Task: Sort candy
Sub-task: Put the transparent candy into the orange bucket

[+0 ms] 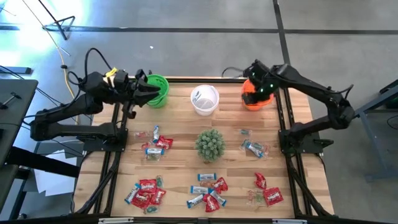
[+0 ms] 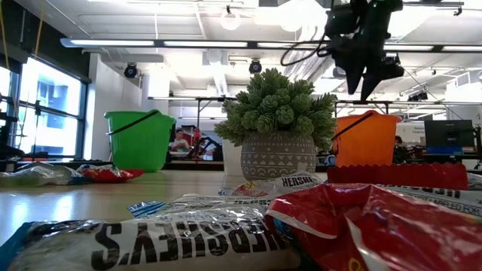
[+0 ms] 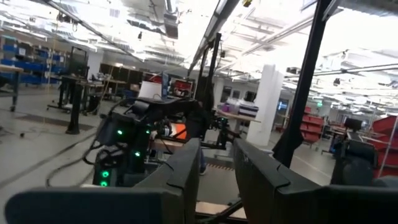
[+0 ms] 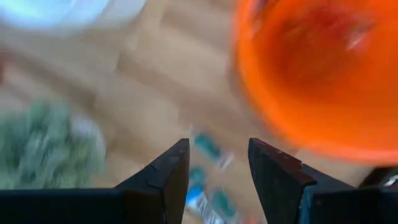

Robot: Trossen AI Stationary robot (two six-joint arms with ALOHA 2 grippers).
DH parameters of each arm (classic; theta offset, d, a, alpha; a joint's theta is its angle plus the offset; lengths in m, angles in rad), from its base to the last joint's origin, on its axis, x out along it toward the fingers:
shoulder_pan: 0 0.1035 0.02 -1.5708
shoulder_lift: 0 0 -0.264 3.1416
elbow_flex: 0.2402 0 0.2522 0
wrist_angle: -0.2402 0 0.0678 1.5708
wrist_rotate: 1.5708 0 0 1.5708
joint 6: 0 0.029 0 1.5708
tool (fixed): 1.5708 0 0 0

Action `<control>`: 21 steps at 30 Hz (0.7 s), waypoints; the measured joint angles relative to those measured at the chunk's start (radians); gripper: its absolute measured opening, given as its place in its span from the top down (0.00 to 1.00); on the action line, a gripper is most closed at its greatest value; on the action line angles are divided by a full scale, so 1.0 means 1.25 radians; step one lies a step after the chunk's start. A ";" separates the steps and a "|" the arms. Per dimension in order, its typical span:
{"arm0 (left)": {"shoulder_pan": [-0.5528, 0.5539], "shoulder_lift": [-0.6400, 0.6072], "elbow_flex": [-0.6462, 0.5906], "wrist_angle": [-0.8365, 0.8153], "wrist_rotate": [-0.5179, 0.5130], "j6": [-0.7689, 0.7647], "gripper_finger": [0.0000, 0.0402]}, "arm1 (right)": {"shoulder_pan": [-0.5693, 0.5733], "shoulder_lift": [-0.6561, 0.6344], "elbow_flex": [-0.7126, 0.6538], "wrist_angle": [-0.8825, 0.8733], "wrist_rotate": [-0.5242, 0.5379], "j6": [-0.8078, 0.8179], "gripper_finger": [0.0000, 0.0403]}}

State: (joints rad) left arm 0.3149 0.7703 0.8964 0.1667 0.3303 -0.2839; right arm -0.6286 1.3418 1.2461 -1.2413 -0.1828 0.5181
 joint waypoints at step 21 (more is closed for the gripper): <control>0.000 -0.010 0.000 -0.014 -0.105 0.083 0.80 | 0.300 -0.001 -0.114 0.118 0.085 -0.071 0.60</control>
State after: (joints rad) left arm 0.3149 0.7582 0.8963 0.1493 0.1989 -0.1799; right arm -0.2531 1.3407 1.1033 -1.0933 -0.0771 0.4293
